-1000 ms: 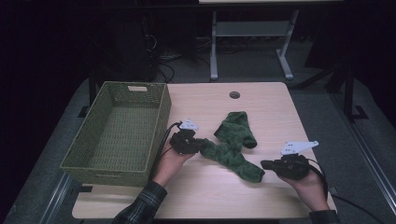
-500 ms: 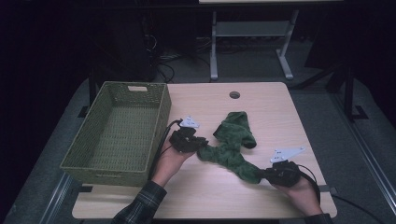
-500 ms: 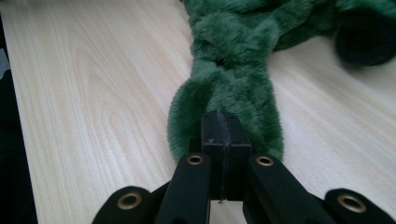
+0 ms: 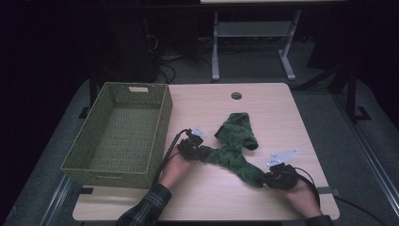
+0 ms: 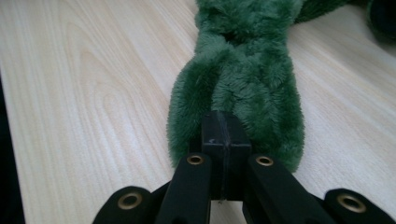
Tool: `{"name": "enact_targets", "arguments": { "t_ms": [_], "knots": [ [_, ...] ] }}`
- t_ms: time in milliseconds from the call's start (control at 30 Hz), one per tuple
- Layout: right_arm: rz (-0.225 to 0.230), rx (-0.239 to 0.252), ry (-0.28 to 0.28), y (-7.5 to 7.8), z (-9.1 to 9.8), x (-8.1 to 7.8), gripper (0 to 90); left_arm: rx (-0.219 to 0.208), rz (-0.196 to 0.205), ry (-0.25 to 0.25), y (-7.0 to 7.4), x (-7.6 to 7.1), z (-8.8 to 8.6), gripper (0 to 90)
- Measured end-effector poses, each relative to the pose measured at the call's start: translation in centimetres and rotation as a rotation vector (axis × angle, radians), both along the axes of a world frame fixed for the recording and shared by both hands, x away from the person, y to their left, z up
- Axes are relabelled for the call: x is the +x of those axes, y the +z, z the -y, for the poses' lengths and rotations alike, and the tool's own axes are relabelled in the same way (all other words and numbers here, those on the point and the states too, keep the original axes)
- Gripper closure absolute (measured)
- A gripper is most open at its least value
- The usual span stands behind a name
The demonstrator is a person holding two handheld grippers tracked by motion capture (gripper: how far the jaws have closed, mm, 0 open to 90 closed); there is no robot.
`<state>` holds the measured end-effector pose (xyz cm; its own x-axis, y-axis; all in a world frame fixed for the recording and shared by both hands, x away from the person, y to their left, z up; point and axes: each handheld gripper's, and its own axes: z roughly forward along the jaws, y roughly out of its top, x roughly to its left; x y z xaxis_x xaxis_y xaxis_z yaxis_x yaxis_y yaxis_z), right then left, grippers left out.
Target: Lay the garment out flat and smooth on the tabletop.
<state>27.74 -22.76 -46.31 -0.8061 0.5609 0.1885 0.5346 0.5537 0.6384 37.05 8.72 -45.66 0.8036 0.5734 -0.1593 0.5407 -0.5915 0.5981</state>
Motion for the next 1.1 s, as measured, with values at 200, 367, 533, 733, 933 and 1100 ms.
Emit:
{"name": "enact_targets", "arguments": {
  "t_ms": [200,367,533,733,933,1100],
  "knots": [
    [0.025,-0.051,-0.045,0.2,0.9,0.3,90.0,0.010,-0.031,-0.037,0.2,-1.0,-0.3,89.8],
    [0.025,-0.061,-0.075,0.1,2.1,0.6,90.0,0.004,-0.061,-0.061,0.2,-2.2,-0.6,89.8],
    [0.018,-0.067,-0.087,0.2,2.4,0.2,90.0,-0.011,-0.087,-0.094,0.1,-4.1,-0.9,89.8],
    [0.016,-0.059,-0.090,0.1,3.2,-0.7,90.0,-0.047,-0.125,-0.121,-0.1,-6.5,-1.6,89.8],
    [0.012,-0.047,-0.084,0.2,3.4,-1.3,89.1,-0.099,-0.126,-0.126,0.5,-7.0,-1.9,79.0],
    [0.062,-0.001,-0.100,1.2,3.5,-1.2,74.8,-0.116,-0.087,-0.121,1.6,-6.6,-1.9,69.8]
  ]
}}
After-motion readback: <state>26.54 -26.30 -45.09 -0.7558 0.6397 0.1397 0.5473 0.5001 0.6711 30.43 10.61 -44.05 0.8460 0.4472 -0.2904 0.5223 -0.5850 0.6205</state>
